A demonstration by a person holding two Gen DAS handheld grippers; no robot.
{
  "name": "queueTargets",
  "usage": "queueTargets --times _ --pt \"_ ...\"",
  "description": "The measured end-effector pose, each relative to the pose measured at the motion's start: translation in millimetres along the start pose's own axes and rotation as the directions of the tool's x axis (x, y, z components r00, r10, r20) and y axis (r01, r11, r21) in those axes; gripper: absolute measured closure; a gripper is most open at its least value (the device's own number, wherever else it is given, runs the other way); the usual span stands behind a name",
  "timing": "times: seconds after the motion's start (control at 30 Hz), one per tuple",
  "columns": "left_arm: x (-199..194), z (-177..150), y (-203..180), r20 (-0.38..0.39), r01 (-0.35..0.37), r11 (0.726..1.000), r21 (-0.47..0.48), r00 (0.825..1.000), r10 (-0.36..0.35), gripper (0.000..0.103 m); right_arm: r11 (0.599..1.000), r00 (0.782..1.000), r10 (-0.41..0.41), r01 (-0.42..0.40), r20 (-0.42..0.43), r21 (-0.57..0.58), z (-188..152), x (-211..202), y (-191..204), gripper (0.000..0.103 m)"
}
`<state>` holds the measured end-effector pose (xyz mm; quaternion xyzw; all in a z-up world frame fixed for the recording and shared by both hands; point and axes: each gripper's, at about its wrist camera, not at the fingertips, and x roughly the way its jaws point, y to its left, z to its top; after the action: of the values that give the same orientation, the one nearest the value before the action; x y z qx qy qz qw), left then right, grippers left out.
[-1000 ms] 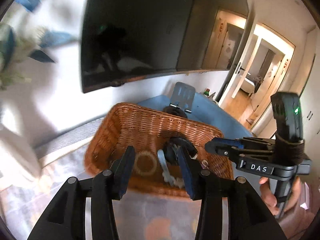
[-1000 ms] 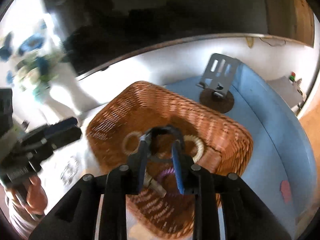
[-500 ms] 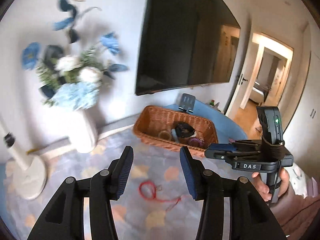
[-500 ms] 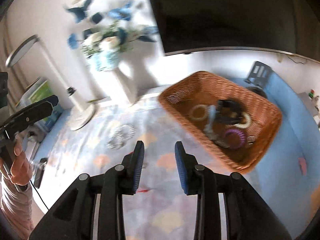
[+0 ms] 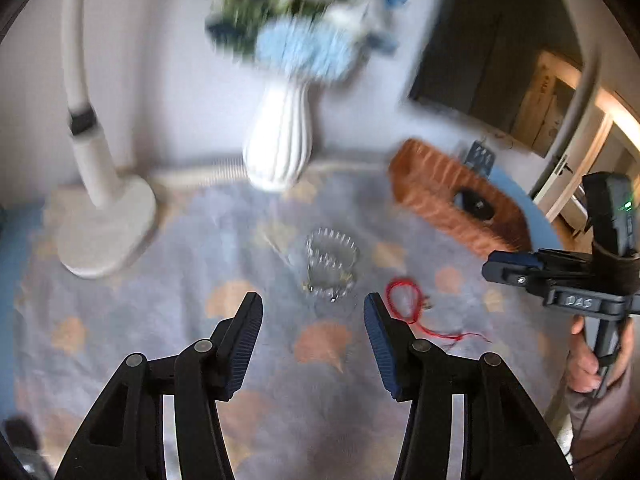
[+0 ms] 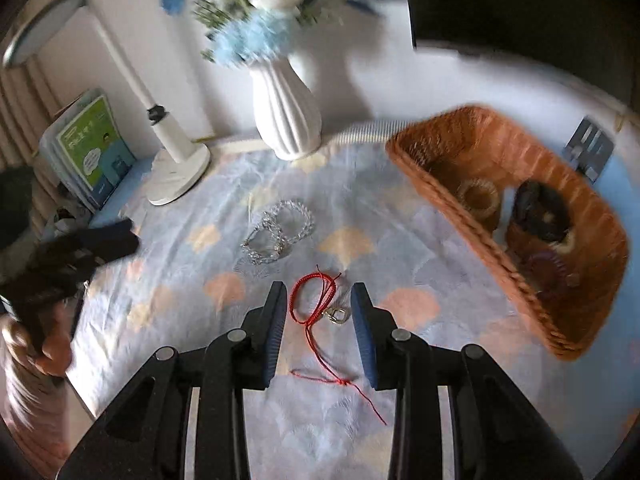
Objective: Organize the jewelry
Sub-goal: 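Grasp the small silver chain charm with the left tool while the right tool grasps the red cord bracelet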
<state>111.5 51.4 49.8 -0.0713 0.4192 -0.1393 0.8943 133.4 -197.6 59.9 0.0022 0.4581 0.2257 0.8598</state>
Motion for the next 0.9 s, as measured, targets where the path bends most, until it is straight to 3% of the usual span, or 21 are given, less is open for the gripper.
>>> queueTargets --times 0.13,0.33,0.57,0.67,0.7,0.8,0.9 --pt "42.7 4.4 1.5 -0.025 -0.043 0.999 -0.001 0.999 0.043 0.049 0.998 0.998 0.029 -0.026 -0.062 0.052 1.2 28.9 -17.8 0.067" --pt "97.9 17.5 -1.4 -0.067 -0.119 0.992 0.035 0.99 0.121 0.049 0.999 0.991 0.031 -0.027 -0.129 0.032 5.3 70.1 -21.1 0.067" --pt "118.9 13.1 3.7 -0.089 -0.127 0.991 0.046 0.987 0.131 0.049 0.999 0.985 0.033 -0.029 -0.171 0.024 10.2 97.2 -18.8 0.067" --pt "121.0 12.3 -1.6 -0.084 -0.146 0.986 0.078 0.985 0.152 0.049 1.0 0.984 -0.015 0.012 -0.176 -0.02 9.6 105.9 -8.1 0.067" --pt "122.0 12.0 -3.3 -0.082 -0.156 0.984 0.088 0.983 0.164 0.05 0.999 0.985 -0.031 0.025 -0.17 -0.037 9.6 105.9 -5.0 0.069" --pt "125.3 10.1 -12.9 -0.084 -0.205 0.968 0.144 0.972 0.218 0.051 0.995 0.985 -0.063 0.05 -0.162 -0.084 9.4 107.9 7.7 0.096" --pt "120.5 7.3 -12.9 -0.111 -0.197 0.969 0.151 0.97 0.214 0.052 0.996 0.986 0.027 -0.039 -0.163 -0.074 9.2 102.0 14.7 0.096"
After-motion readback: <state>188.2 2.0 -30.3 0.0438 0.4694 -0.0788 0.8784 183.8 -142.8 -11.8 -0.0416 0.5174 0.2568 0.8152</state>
